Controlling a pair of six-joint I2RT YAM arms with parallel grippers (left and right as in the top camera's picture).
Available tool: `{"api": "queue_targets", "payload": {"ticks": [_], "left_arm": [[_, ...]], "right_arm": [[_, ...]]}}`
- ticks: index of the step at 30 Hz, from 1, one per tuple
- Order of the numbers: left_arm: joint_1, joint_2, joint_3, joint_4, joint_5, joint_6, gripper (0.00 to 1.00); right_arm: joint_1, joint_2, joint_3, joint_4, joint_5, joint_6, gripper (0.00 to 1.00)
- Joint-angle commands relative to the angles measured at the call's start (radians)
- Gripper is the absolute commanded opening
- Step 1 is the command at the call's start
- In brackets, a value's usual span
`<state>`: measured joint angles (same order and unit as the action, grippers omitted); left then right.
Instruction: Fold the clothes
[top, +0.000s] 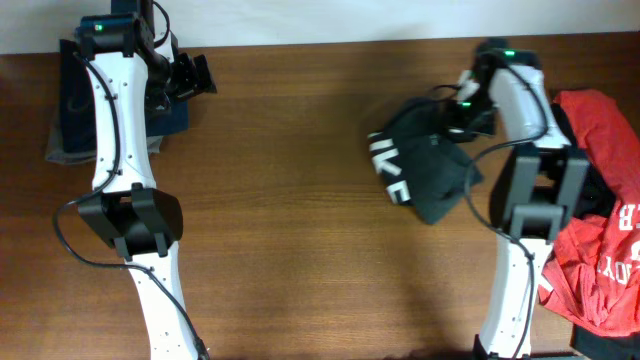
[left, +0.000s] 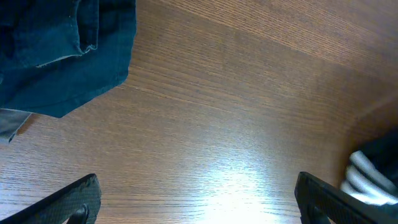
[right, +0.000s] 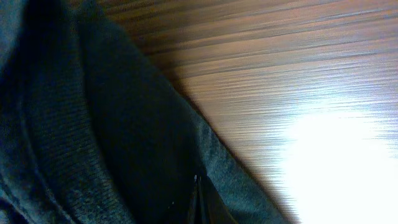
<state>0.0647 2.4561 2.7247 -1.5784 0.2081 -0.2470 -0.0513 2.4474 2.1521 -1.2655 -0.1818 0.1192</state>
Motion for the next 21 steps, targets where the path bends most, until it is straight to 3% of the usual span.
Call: {"api": "queue_targets", "payload": {"ticks": [1,6,10,12,14,16,17,21], "left_arm": [[0.000,-0.029,0.006,-0.003,-0.007,0.017,0.99],[0.001,-0.029,0.006,-0.003,-0.007,0.017,0.99],[0.000,-0.029,0.006,-0.002,-0.007,0.017,0.99],[0.000,-0.029,0.006,-0.002,-0.007,0.017,0.99],[0.000,-0.029,0.006,-0.009,-0.005,0.017,0.99],[-0.001,-0.029,0.006,-0.023,0.001,0.017,0.99],[-0.005,-0.029,0.006,-0.033,0.007,0.017,0.99],[-0.025,-0.029,0.006,-0.031,0.008,0.029,0.99]], "right_arm": [[0.105,0.015,-0.011,-0.010,-0.054,0.130,0.04],[0.224,0.008,-0.002,0.018,0.018,0.238,0.04],[0.233,-0.001,0.058,-0.021,0.103,0.241,0.05],[0.214,-0.006,0.113,-0.078,0.151,0.240,0.10],[0.187,-0.006,0.173,-0.140,0.191,0.229,0.23],[0.153,-0.006,0.224,-0.198,0.220,0.214,0.59],[0.127,-0.006,0.254,-0.235,0.220,0.179,0.71],[0.045,-0.006,0.293,-0.349,0.219,0.126,0.72]]}}
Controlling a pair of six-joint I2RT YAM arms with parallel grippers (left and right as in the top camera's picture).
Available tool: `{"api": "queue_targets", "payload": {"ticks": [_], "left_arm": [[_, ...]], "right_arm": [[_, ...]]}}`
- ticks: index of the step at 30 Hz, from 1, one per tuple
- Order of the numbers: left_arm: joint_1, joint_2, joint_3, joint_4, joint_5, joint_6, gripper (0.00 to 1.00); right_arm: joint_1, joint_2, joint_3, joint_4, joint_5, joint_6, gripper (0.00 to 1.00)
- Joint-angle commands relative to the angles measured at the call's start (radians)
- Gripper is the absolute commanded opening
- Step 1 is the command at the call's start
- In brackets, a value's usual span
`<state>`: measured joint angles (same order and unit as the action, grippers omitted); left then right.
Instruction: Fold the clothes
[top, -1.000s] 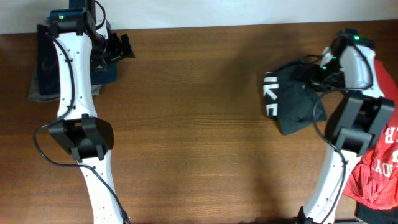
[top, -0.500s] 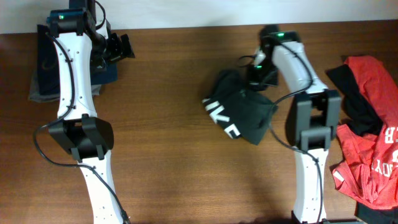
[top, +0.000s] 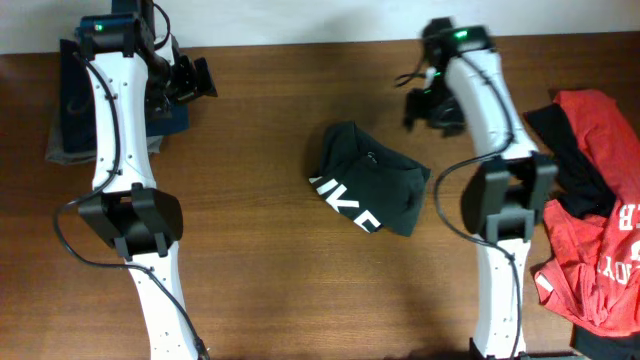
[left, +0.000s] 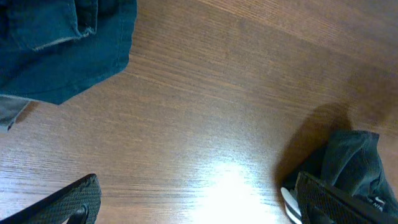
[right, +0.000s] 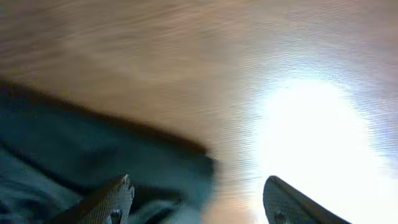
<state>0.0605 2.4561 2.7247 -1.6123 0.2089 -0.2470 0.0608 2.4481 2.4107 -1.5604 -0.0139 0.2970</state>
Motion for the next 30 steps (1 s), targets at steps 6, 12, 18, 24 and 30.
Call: {"api": "queue_targets", "payload": {"ticks": [6,12,18,24,30], "left_arm": [[-0.052,-0.029,0.006,0.042,0.007,0.032,0.99],[-0.077,-0.029,0.006,0.048,0.003,0.032,0.99],[-0.078,-0.029,0.006,0.039,0.003,0.032,0.99],[-0.078,-0.029,0.006,0.029,0.003,0.032,0.99],[-0.078,-0.029,0.006,0.047,0.003,0.032,0.99]], "right_arm": [[-0.168,-0.009,0.011,-0.139,-0.021,-0.119,0.47],[-0.179,-0.007,-0.034,-0.121,-0.027,-0.144,0.47],[-0.178,-0.006,-0.079,-0.127,-0.027,-0.156,0.47],[-0.177,-0.006,-0.192,-0.073,-0.049,-0.170,0.47],[-0.150,-0.006,-0.278,-0.001,-0.150,-0.170,0.47]]}}
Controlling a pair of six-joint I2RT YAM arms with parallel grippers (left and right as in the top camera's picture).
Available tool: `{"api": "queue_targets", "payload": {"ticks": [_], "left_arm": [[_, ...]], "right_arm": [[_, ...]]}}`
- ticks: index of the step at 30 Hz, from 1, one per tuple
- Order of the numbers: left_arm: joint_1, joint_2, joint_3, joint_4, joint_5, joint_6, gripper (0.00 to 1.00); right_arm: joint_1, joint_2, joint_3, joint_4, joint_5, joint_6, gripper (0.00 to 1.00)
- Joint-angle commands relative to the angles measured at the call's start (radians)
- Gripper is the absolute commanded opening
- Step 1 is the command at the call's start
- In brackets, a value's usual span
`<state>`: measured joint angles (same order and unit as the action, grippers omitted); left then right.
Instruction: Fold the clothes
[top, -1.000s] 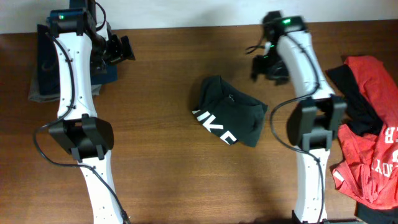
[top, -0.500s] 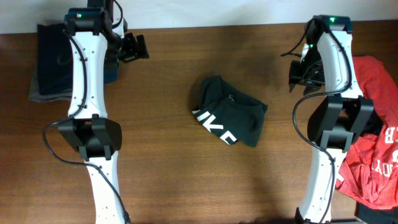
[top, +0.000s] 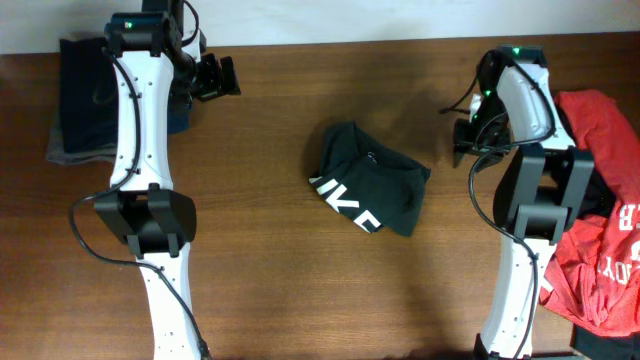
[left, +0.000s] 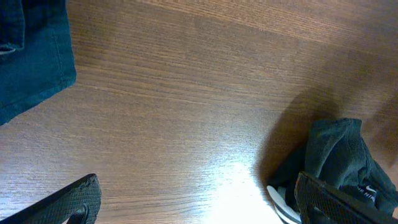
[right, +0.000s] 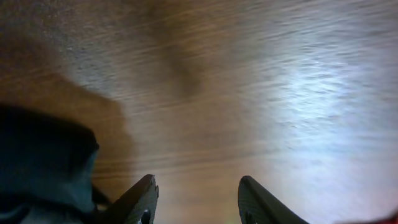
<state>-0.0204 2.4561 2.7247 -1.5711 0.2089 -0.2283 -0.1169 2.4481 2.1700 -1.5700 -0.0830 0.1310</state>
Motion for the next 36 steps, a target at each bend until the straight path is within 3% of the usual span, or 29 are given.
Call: {"api": "queue_targets", "payload": {"ticks": [1,8,17,19,30,36], "left_arm": [[0.003,-0.029,0.006,0.006,0.003,0.013,0.99],[0.003,-0.029,0.006,0.012,0.003,0.013,0.99],[0.003,-0.029,0.006,0.014,0.003,0.013,0.99],[0.003,-0.029,0.006,0.014,0.003,0.013,0.99],[0.001,-0.029,0.005,0.031,0.004,0.018,0.99],[-0.018,-0.011,0.005,0.026,0.015,0.140,0.99]], "right_arm": [[0.039,-0.006,-0.053,0.008,-0.093,-0.004,0.47],[0.147,-0.006,-0.177,0.019,-0.154,-0.003,0.47],[0.290,-0.006,-0.195,0.104,-0.161,0.008,0.48],[0.301,-0.006,-0.195,0.152,-0.159,0.020,0.52],[0.218,-0.006,-0.145,0.351,-0.257,0.061,0.56],[0.131,-0.007,0.011,0.326,-0.347,0.114,0.56]]}}
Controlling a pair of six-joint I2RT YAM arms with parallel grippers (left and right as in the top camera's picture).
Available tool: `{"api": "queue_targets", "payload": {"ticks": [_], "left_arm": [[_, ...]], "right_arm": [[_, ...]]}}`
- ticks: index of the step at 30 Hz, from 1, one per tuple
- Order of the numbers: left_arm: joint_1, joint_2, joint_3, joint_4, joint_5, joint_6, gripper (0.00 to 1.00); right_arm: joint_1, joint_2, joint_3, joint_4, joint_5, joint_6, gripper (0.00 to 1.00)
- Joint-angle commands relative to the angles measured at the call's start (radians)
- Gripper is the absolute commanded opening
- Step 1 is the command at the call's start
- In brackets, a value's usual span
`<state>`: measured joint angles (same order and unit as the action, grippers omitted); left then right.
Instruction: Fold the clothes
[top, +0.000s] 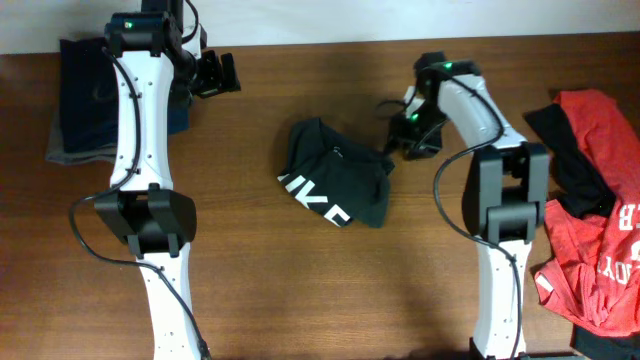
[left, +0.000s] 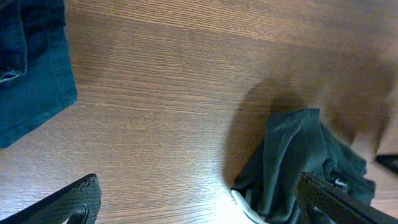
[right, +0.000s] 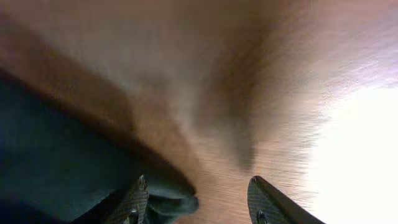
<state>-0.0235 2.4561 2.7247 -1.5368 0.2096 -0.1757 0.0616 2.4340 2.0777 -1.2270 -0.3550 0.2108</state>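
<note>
A crumpled dark green garment (top: 335, 187) with white lettering lies mid-table. It also shows at the lower right of the left wrist view (left: 298, 162). My right gripper (top: 402, 140) is low at the garment's right edge. In its own view the right gripper (right: 199, 202) is open. A fold of the dark cloth (right: 74, 168) lies between the fingers, against the left one. My left gripper (top: 222, 75) hovers open near the table's far left. In the left wrist view the left gripper (left: 199, 205) has nothing between its fingers.
Folded blue jeans (top: 85, 95) sit on a grey piece at the far left corner, and show again in the left wrist view (left: 31, 68). A heap of red clothing (top: 600, 230) and a black piece (top: 565, 150) lies at the right edge.
My right gripper has moved left from beside the red heap to the garment's right edge. The garment now lies a little further left. The left arm has barely moved.
At first the right gripper was pressed into the dark garment close to the heap. Then the garment lay mid-table with the gripper open beyond it. Then the gripper was back to the right and the left arm had shifted right. Now the right gripper is open at the garment.
</note>
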Motion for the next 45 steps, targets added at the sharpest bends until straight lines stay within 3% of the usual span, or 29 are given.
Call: {"api": "queue_targets", "payload": {"ticks": [1,2,5,6,10,27,41,45], "left_arm": [[-0.020,-0.006,0.005,-0.014,0.014,0.088,0.99],[-0.025,-0.002,0.005,-0.018,0.014,0.089,0.99],[-0.035,0.014,0.005,-0.020,0.010,0.096,0.99],[-0.037,0.021,0.005,-0.018,0.010,0.095,0.99],[-0.039,0.047,0.005,-0.002,0.010,0.095,0.99],[-0.039,0.058,0.005,0.003,-0.053,0.095,0.99],[-0.039,0.059,0.005,0.014,-0.053,0.095,0.99],[-0.039,0.059,0.005,0.014,-0.049,0.095,0.99]], "right_arm": [[-0.063,0.007,0.143,-0.051,-0.096,0.034,0.53],[-0.075,0.007,0.182,-0.097,-0.110,0.034,0.46],[-0.090,0.007,0.264,-0.272,-0.112,0.029,0.07],[-0.088,0.007,0.275,-0.333,-0.113,0.025,0.04],[-0.040,0.005,0.261,-0.473,-0.115,-0.027,0.04],[0.172,-0.043,-0.037,-0.465,-0.168,0.034,0.04],[0.181,-0.043,-0.111,-0.150,-0.163,0.120,0.04],[0.180,-0.043,-0.111,-0.010,-0.060,0.120,0.06]]}}
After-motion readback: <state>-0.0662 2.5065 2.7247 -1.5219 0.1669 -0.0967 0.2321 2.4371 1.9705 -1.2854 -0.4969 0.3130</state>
